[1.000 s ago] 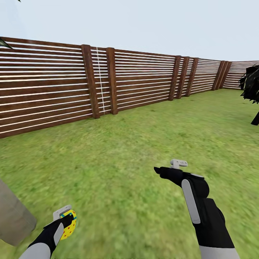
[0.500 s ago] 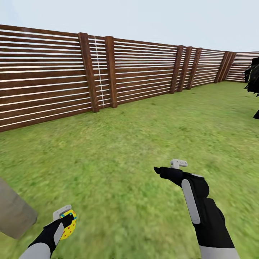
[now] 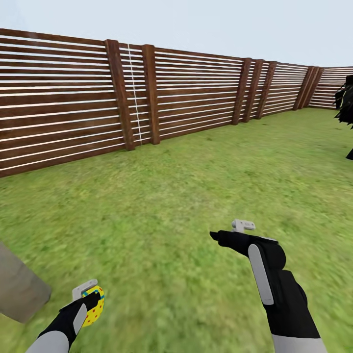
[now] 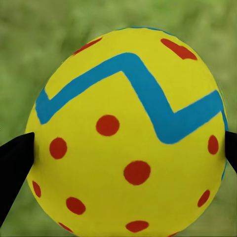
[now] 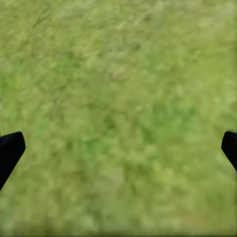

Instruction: Take the three Easter eggs out of the wicker basket on the lawn in the garden, then place them on the lawn next to a single tree (choose any tree) so that all three eggs are next to the same tree and none are left in the basket.

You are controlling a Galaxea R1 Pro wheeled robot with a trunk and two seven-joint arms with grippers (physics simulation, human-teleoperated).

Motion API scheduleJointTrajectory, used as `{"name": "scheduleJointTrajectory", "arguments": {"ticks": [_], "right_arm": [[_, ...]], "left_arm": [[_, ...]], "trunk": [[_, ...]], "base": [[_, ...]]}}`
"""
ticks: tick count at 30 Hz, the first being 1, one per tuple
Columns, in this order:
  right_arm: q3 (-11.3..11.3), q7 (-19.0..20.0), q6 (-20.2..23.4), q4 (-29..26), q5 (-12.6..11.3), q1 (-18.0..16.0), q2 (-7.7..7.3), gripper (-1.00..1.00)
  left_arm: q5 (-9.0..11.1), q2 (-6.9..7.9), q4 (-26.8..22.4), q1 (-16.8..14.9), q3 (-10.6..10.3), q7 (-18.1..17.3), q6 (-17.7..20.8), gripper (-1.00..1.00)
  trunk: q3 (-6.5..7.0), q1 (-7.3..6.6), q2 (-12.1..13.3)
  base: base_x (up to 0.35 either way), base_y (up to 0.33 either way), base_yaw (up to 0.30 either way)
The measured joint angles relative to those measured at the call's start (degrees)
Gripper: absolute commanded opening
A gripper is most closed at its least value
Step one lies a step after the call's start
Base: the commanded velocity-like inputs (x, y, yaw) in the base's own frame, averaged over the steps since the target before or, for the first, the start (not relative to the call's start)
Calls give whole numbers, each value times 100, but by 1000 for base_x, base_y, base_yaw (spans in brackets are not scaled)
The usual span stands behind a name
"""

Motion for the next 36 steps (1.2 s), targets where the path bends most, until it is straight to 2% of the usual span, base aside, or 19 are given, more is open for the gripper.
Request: {"name": "scheduleJointTrajectory", "arguments": {"ticks": [5, 11, 15, 29, 36], "right_arm": [[-4, 0, 13, 0, -1, 0, -1, 100], [-1, 0, 15, 0, 0, 0, -5, 100], [-26, 0, 15, 0, 0, 0, -16, 100], [-28, -1, 15, 0, 0, 0, -28, 100], [-27, -1, 15, 0, 0, 0, -28, 100]], "left_arm": [[0, 0, 0, 0, -1, -4, 0, -100], [8, 0, -3, 0, 0, -5, 0, -100], [9, 0, -8, 0, -1, -5, 0, -100], [9, 0, -34, 0, -2, -5, -15, -100], [9, -6, -17, 0, -1, -6, -243, -100]], "trunk": [[-1, 0, 0], [-133, 15, -8], [-134, 15, -8], [-443, 52, -27], [-599, 70, -36]], "base": [[0, 0, 0], [0, 0, 0], [0, 0, 0], [0, 0, 0], [0, 0, 0]]}}
